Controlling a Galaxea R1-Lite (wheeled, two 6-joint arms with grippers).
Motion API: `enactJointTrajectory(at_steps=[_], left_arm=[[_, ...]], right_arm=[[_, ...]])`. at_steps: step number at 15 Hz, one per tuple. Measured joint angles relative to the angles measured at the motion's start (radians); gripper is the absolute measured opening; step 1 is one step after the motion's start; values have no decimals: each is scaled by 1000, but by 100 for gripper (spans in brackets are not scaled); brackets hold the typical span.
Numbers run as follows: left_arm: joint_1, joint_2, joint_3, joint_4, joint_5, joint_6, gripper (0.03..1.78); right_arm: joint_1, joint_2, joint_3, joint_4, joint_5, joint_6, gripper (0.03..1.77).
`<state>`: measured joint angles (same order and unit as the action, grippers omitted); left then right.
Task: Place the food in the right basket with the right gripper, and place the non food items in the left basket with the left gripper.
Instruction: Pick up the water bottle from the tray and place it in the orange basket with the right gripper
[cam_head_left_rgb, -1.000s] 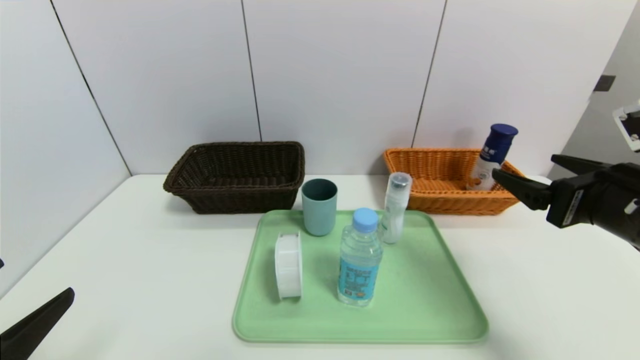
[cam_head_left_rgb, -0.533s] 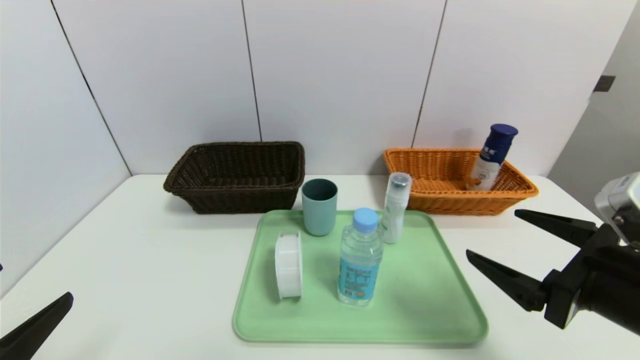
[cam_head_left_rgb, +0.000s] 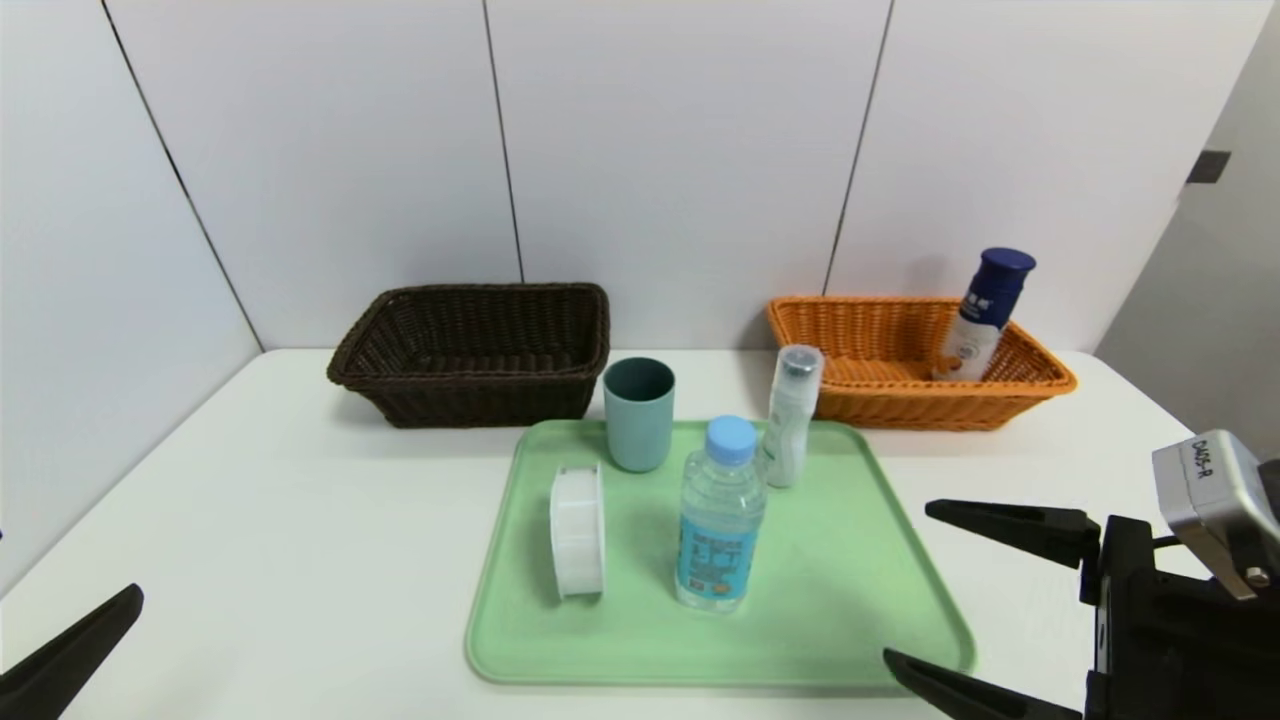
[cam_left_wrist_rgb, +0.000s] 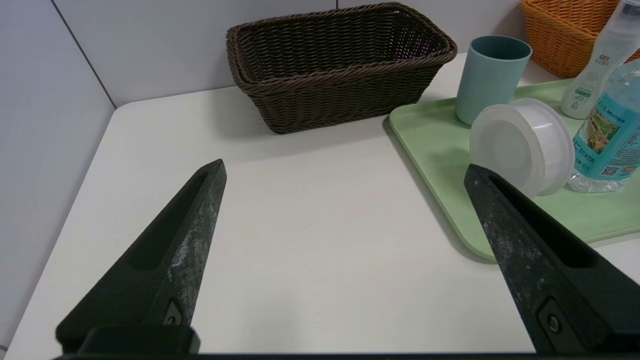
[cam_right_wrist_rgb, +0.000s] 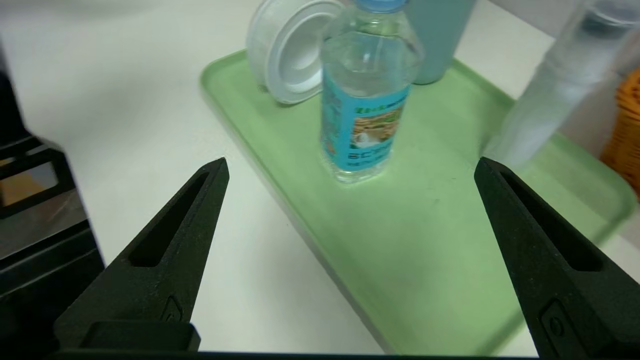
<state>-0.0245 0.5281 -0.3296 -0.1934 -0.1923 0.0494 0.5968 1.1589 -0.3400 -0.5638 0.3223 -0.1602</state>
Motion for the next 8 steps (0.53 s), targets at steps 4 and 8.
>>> enactJointTrajectory(at_steps=[4,8], left_arm=[[0,-1,0,0,1,-2,169],[0,-1,0,0,1,-2,169]], right_arm=[[-16,99,-15,-62,29,-2,169],[-52,243,-20,-221,70,-4,170]])
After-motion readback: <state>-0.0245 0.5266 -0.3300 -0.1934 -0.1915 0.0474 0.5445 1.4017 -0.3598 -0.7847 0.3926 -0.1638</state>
